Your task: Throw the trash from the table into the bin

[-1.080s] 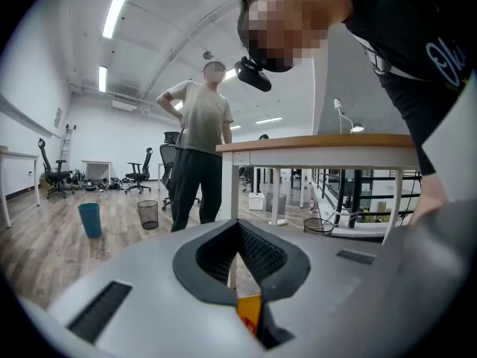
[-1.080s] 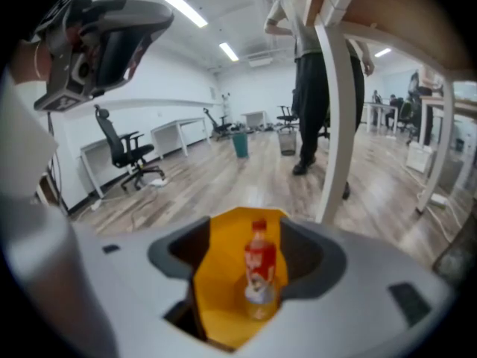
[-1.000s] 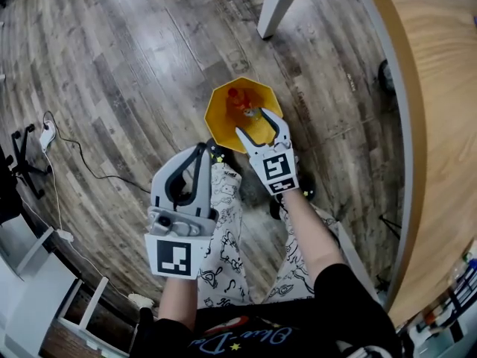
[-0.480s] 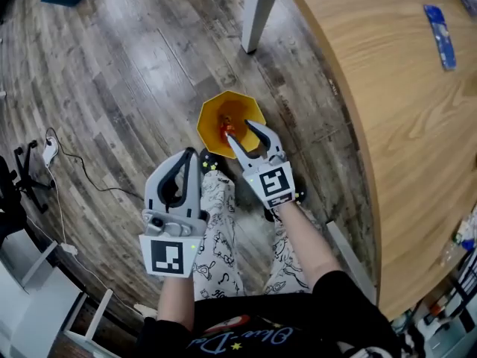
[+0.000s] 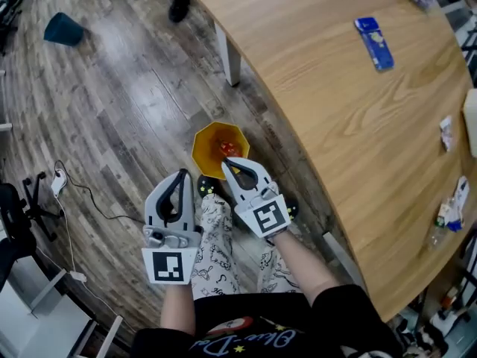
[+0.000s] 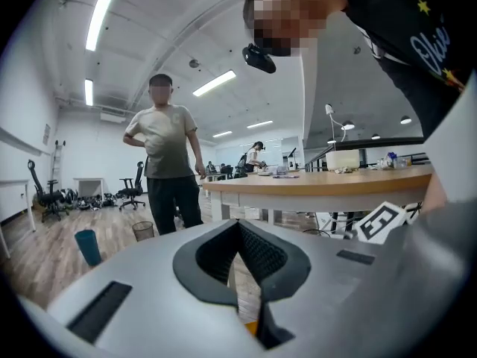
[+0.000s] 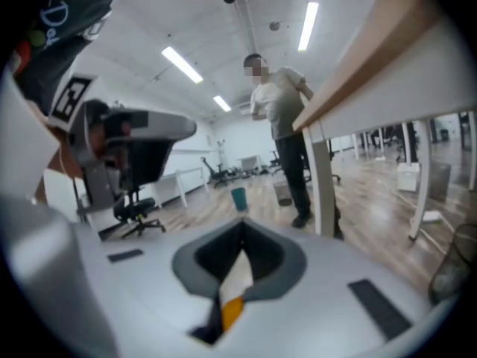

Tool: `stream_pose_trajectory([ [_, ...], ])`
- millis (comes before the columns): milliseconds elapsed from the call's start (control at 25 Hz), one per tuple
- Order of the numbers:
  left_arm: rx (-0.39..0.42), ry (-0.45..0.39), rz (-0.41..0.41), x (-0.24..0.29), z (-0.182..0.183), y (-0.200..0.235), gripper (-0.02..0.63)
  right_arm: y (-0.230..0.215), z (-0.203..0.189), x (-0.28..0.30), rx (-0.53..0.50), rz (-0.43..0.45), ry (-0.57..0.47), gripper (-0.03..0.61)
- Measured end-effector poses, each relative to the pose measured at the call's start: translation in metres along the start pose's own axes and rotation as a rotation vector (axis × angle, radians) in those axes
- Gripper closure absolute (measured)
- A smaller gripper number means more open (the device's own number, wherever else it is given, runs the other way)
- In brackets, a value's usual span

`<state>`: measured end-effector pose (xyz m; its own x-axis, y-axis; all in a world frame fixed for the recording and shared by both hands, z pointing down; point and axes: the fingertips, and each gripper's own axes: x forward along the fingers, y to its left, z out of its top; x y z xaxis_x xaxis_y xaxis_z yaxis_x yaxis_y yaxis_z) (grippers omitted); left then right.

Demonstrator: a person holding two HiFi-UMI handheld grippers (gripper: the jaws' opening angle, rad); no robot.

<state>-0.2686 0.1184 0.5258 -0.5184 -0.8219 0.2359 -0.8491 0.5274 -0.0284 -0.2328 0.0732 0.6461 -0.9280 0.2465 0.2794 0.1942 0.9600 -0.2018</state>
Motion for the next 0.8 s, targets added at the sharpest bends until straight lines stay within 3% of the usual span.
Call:
stream_pose_trajectory([
  [200,0.003,-0.065,0.006,0.002,0.046,0.000,0.603,0.009,0.091,-0.037,0.048,-0.010,-0.177,0.573],
  [480,-0.003,-0.116,-0.085,0.004,0.104,-0.036,0.603,0.019,0.190,-0.085,0.055,-0.003,-0.297,0.573],
  [800,-0.014,-0.174,-0.227,0.006,0.182,-0.099,0.603,-0.018,0.259,-0.170,0.032,-0.205,-0.327,0.574],
])
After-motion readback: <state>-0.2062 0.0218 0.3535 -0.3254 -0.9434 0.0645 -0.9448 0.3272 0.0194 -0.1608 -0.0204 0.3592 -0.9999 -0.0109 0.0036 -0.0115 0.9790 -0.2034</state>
